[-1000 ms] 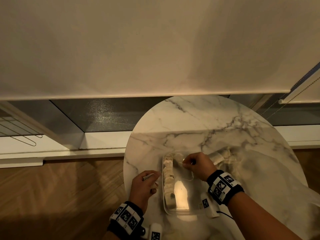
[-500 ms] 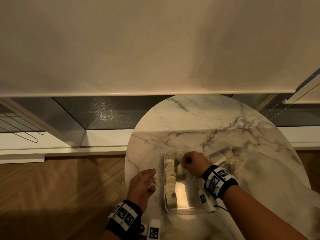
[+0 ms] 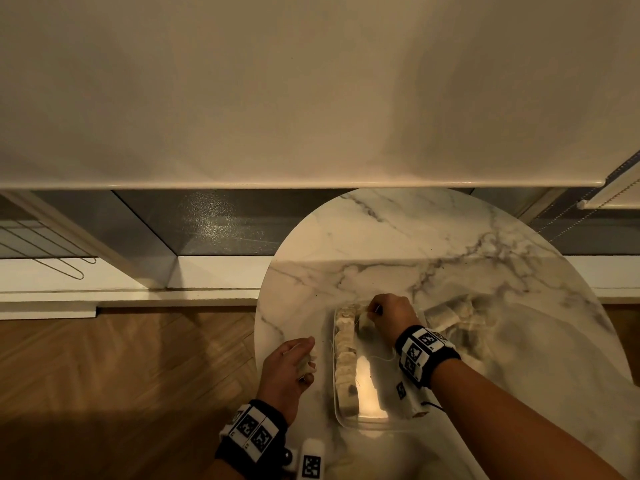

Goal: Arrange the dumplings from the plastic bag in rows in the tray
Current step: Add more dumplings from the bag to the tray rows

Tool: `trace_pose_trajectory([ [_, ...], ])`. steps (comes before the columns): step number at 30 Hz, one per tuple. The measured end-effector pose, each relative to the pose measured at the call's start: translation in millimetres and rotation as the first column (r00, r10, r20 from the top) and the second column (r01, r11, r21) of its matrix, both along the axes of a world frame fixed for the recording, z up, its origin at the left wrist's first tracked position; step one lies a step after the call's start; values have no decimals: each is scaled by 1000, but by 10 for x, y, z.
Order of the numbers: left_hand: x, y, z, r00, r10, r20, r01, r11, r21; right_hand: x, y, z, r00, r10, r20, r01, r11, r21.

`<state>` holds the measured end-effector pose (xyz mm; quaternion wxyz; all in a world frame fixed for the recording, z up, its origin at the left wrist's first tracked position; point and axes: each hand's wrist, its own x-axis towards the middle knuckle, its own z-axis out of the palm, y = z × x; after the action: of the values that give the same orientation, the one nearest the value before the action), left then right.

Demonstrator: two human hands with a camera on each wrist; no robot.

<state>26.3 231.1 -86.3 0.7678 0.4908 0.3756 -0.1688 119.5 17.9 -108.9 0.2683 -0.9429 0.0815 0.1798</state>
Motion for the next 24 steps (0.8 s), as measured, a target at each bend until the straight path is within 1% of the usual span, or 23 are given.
trace_pose_trajectory([
  [7,-6,-45,24,1000,-11,-4,11,1000,-1,-57,7,-58,995,-87,46,84,995,57],
  [13,-20,-79,53,1000,-5,-28,5,1000,-2,-88,-3,-109,983,-183,18,177,968,177],
  [17,-34,-84,97,1000,-13,-25,13,1000,0,-122,-21,-61,975,-222,16,213,952,221],
  [19,-34,-85,133,1000,-1,-22,1,1000,-20,-163,-43,5,960,-278,25,262,930,259],
  [21,-28,-88,176,999,36,-30,-38,996,-80,-241,-59,88,938,-347,19,323,891,319],
  [24,-22,-106,252,991,117,-62,-128,971,-203,-422,-34,251,905,-424,-8,376,794,478],
])
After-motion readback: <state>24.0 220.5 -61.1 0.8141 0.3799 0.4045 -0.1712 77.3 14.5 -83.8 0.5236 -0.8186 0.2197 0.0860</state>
